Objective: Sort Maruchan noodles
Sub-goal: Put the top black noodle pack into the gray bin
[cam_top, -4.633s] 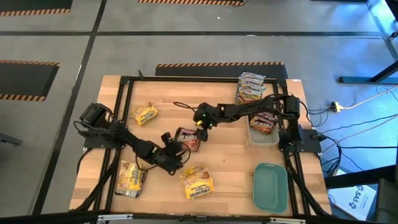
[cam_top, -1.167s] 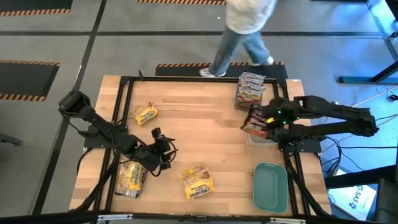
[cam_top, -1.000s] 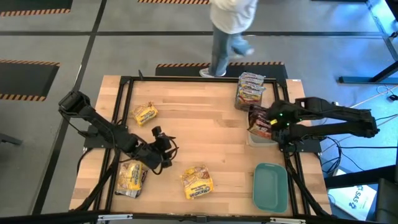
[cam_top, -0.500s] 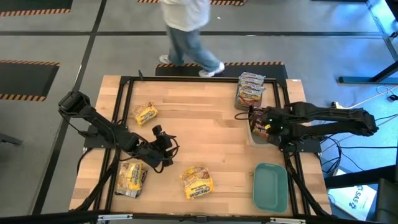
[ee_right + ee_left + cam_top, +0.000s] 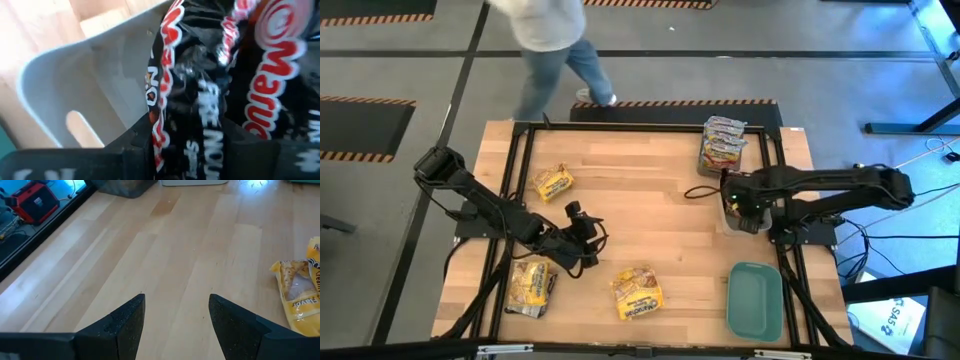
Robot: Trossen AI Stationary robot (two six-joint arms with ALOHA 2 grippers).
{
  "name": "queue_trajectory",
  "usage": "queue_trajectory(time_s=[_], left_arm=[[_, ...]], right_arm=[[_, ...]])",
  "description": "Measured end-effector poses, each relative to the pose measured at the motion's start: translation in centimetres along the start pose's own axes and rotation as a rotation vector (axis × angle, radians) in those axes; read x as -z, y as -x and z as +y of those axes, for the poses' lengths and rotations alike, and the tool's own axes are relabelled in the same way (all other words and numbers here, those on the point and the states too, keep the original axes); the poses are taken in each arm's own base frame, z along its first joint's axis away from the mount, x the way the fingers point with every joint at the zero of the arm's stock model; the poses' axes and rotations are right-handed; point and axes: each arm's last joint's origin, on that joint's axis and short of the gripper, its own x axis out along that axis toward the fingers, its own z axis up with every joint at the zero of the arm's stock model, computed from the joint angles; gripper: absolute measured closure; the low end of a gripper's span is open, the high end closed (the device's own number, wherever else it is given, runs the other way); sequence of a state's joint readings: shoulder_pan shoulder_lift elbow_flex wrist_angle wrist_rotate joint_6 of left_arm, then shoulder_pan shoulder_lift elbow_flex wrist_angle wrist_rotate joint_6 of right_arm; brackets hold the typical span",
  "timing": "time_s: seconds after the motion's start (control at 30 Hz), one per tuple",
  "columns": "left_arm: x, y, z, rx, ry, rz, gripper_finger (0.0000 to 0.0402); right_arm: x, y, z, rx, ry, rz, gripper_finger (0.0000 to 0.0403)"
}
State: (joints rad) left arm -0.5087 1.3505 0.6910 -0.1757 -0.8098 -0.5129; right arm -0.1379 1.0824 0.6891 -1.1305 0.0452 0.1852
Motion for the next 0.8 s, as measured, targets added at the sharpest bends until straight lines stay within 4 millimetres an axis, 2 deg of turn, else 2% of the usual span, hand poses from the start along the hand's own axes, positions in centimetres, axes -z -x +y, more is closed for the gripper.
queue_trajectory(time_s=[0.1, 0.3, 0.57, 0.67, 0.8], left_arm=[[0.0, 0.0, 0.0, 0.006, -0.001, 0.004, 0.0186], [0.1, 0.0, 0.0, 0.006, -0.004, 0.007, 0.0186], [0.1, 0.0, 0.0, 0.012, -0.005, 0.013, 0.0186], [0.1, 0.0, 0.0, 0.012, -0.005, 0.013, 0.0186], [0.1, 0.0, -0.1, 0.026, -0.005, 0.021, 0.0186]], right_arm=[[-0.6, -0.6, 0.2, 0.007, 0.001, 0.053, 0.0294], [-2.1, -0.5, 0.3, 0.039, 0.031, 0.012, 0.0294], [-2.2, -0.4, 0.2, 0.099, 0.025, 0.006, 0.0292], [-2.4, -0.4, 0.2, 0.103, 0.011, -0.010, 0.0271], [-2.4, -0.4, 0.1, 0.118, 0.007, -0.016, 0.0215]])
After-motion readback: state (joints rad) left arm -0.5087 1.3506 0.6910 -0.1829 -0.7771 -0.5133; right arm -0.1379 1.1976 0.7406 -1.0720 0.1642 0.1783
